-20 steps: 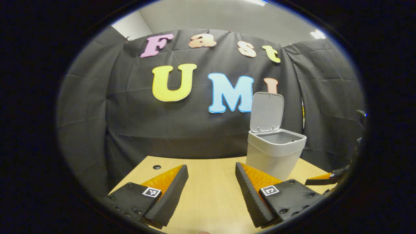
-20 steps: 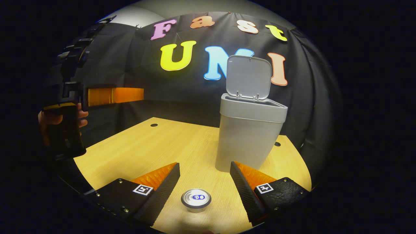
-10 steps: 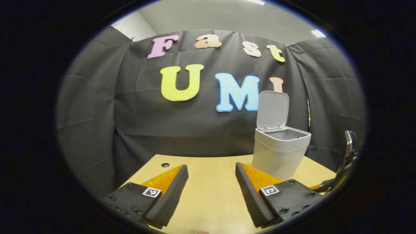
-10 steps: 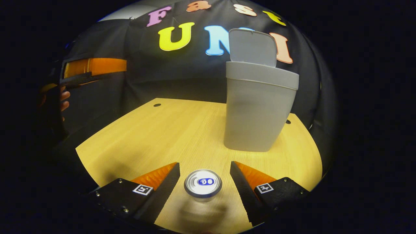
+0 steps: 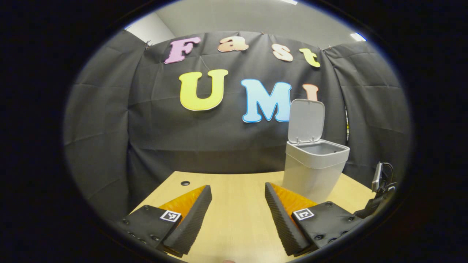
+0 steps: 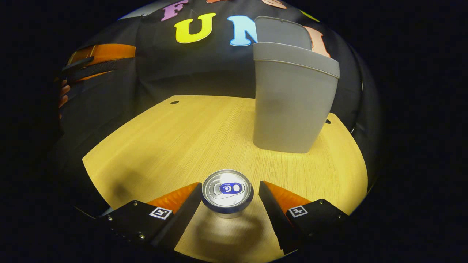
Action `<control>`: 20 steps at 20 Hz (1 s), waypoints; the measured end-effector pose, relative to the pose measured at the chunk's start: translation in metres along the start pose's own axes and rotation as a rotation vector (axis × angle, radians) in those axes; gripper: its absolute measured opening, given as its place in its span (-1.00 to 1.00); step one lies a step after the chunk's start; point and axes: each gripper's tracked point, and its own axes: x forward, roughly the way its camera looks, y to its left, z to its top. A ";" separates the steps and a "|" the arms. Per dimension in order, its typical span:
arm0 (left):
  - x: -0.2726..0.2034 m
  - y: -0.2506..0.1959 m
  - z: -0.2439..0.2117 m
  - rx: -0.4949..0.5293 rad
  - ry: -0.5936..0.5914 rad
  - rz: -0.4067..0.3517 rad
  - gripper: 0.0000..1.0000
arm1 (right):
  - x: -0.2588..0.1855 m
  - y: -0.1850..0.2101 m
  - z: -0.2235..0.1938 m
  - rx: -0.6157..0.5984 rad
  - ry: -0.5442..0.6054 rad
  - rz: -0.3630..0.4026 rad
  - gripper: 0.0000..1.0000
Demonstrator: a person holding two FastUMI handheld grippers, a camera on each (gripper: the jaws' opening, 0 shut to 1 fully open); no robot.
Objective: Press the lid of the desktop garbage bin to open it, pick up the crumpled paper on the desktop and throw it into the bin, then pick up the pop can on the desktop and drop it into the bin, and finally close the garbage bin lid.
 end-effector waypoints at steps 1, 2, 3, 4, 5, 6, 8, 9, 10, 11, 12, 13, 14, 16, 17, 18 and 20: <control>0.000 -0.001 0.000 -0.001 0.001 -0.001 0.91 | 0.001 0.000 0.000 -0.001 0.003 -0.003 0.99; 0.000 -0.002 -0.001 -0.002 0.003 -0.003 0.91 | 0.001 0.001 -0.001 -0.001 0.007 -0.001 0.96; 0.000 -0.001 -0.002 -0.003 0.007 0.000 0.83 | 0.001 0.002 -0.002 -0.001 0.009 0.004 0.96; -0.001 0.000 -0.003 -0.004 0.010 0.001 0.87 | 0.004 0.000 -0.001 -0.004 0.006 0.002 0.83; -0.001 0.001 -0.004 -0.006 0.011 0.003 0.91 | 0.001 0.001 -0.003 -0.008 0.012 0.003 0.69; -0.002 0.002 -0.003 -0.008 0.011 0.005 0.88 | 0.000 -0.001 -0.002 -0.010 0.010 -0.001 0.69; -0.003 0.004 -0.004 -0.014 0.013 0.008 0.84 | -0.001 -0.001 -0.002 -0.012 0.010 0.003 0.68; -0.002 0.004 -0.005 -0.016 0.012 0.010 0.81 | -0.003 -0.002 0.000 -0.010 0.004 0.002 0.68; -0.002 0.004 -0.005 -0.017 0.014 0.008 0.79 | -0.006 -0.002 0.003 -0.006 -0.006 0.005 0.68; -0.002 0.004 -0.006 -0.018 0.016 0.009 0.79 | -0.008 -0.002 0.008 -0.005 -0.021 0.009 0.68; -0.003 0.004 -0.007 -0.019 0.016 0.008 0.83 | -0.011 -0.003 0.013 -0.006 -0.033 0.007 0.67; -0.002 0.003 -0.008 -0.021 0.017 0.008 0.87 | -0.014 -0.005 0.019 -0.008 -0.049 0.003 0.68; -0.002 0.002 -0.008 -0.024 0.016 0.007 0.92 | -0.019 -0.007 0.027 -0.010 -0.069 0.001 0.68; -0.003 0.001 -0.008 -0.028 0.015 0.005 1.00 | -0.027 -0.011 0.045 -0.010 -0.112 -0.008 0.68; -0.003 0.000 -0.009 -0.027 0.016 0.005 1.00 | -0.032 -0.013 0.055 -0.008 -0.137 -0.012 0.68; -0.003 0.000 -0.009 -0.027 0.016 0.006 1.00 | -0.038 -0.016 0.066 -0.007 -0.164 -0.015 0.68; -0.002 -0.001 -0.010 -0.030 0.016 0.005 0.91 | -0.045 -0.021 0.090 -0.013 -0.212 -0.021 0.68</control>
